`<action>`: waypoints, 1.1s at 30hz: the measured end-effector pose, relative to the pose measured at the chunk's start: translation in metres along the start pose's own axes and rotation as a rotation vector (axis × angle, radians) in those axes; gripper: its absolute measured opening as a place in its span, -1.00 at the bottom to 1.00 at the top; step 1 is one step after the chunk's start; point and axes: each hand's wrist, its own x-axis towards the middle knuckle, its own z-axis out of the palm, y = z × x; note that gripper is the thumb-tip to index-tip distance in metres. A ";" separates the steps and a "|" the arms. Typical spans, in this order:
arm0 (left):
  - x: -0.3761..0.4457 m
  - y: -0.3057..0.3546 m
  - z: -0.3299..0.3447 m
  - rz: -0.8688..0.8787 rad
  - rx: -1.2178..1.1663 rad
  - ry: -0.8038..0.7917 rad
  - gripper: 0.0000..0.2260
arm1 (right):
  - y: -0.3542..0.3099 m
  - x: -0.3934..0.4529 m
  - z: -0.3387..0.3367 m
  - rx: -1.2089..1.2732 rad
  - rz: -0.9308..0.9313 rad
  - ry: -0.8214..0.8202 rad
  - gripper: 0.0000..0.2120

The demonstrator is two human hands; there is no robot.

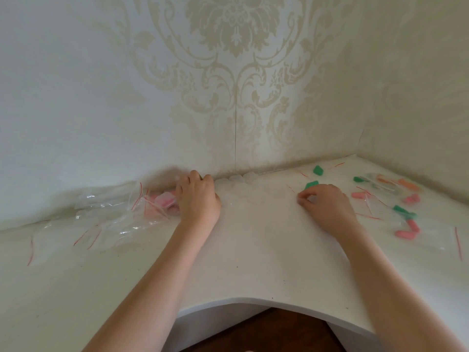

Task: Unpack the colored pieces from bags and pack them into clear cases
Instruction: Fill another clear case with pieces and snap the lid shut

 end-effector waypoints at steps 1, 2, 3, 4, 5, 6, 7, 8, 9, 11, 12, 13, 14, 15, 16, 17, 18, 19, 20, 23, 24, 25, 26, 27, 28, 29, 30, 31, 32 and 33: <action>0.000 0.001 0.000 0.007 -0.018 0.008 -0.81 | 0.001 0.000 -0.001 0.015 0.005 0.030 -0.84; -0.001 0.003 0.000 0.016 -0.033 0.013 -0.82 | 0.002 0.002 0.000 0.036 0.018 0.065 -0.85; -0.002 0.004 0.000 0.024 -0.044 0.018 -0.82 | 0.004 0.003 0.001 0.077 0.033 0.115 -0.85; -0.002 0.005 0.001 0.034 -0.055 0.023 -0.83 | 0.005 0.004 0.001 0.137 0.053 0.180 -0.86; -0.003 0.006 0.000 0.040 -0.070 0.028 -0.84 | 0.006 0.005 0.001 0.205 0.075 0.256 -0.86; -0.003 0.008 0.002 0.052 -0.094 0.038 -0.85 | 0.005 0.006 -0.001 0.275 0.099 0.336 -0.86; -0.004 0.009 0.003 0.081 -0.128 0.066 -0.86 | 0.005 0.006 -0.004 0.352 0.126 0.411 -0.87; -0.005 0.011 0.004 0.126 -0.183 0.104 -0.87 | 0.003 0.006 -0.007 0.435 0.145 0.478 -0.87; -0.005 0.013 0.005 0.173 -0.261 0.154 -0.89 | 0.002 0.006 -0.010 0.514 0.148 0.536 -0.87; -0.008 0.024 0.004 0.165 -0.586 0.155 -0.90 | -0.006 0.003 -0.013 0.618 0.082 0.596 -0.88; -0.009 0.030 -0.001 0.074 -0.840 0.044 -0.91 | -0.012 0.000 -0.012 0.639 0.004 0.590 -0.86; -0.011 0.037 -0.007 -0.052 -1.122 -0.140 -0.93 | -0.021 -0.004 -0.009 0.642 -0.093 0.558 -0.83; -0.012 0.043 -0.012 -0.167 -1.379 -0.334 -0.96 | -0.029 -0.009 -0.003 0.619 -0.198 0.505 -0.81; -0.014 0.047 -0.014 -0.245 -1.554 -0.472 -0.97 | -0.037 -0.015 0.003 0.578 -0.308 0.439 -0.81; -0.015 0.049 -0.014 -0.273 -1.633 -0.545 -0.94 | -0.044 -0.019 0.009 0.530 -0.416 0.371 -0.81; -0.016 0.049 -0.013 -0.277 -1.648 -0.567 -0.92 | -0.048 -0.023 0.015 0.495 -0.506 0.306 -0.81; -0.017 0.049 -0.012 -0.279 -1.630 -0.558 -0.90 | -0.050 -0.025 0.019 0.477 -0.560 0.246 -0.82; -0.017 0.047 -0.010 -0.284 -1.600 -0.528 -0.87 | -0.051 -0.026 0.020 0.466 -0.576 0.196 -0.85; -0.016 0.046 -0.007 -0.297 -1.571 -0.491 -0.85 | -0.051 -0.026 0.019 0.443 -0.553 0.173 -0.90; -0.012 0.041 -0.002 -0.321 -1.535 -0.421 -0.81 | -0.048 -0.024 0.010 0.307 -0.332 0.301 -0.90; -0.010 0.040 -0.002 -0.336 -1.560 -0.419 -0.80 | -0.044 -0.022 0.005 0.248 -0.236 0.374 -0.88; -0.009 0.040 -0.001 -0.362 -1.605 -0.428 -0.80 | -0.039 -0.019 0.000 0.191 -0.146 0.424 -0.85; -0.008 0.041 -0.002 -0.389 -1.655 -0.444 -0.81 | -0.032 -0.015 -0.003 0.135 -0.059 0.425 -0.80; -0.008 0.042 -0.003 -0.416 -1.708 -0.463 -0.82 | -0.025 -0.011 -0.003 0.079 0.024 0.370 -0.75; -0.008 0.043 -0.003 -0.437 -1.761 -0.481 -0.83 | -0.018 -0.008 -0.001 0.044 0.091 0.284 -0.72; -0.008 0.044 -0.004 -0.444 -1.805 -0.493 -0.83 | -0.013 -0.006 0.002 0.044 0.132 0.197 -0.70; -0.009 0.044 -0.004 -0.440 -1.832 -0.494 -0.83 | -0.011 -0.005 0.005 0.084 0.148 0.123 -0.70; -0.009 0.044 -0.004 -0.428 -1.837 -0.488 -0.82 | -0.011 -0.004 0.008 0.147 0.145 0.070 -0.71; -0.010 0.043 -0.004 -0.411 -1.827 -0.481 -0.82 | -0.015 -0.005 0.009 0.215 0.123 0.032 -0.74; -0.011 0.042 -0.005 -0.394 -1.808 -0.473 -0.84 | -0.019 -0.007 0.010 0.295 0.088 0.005 -0.79</action>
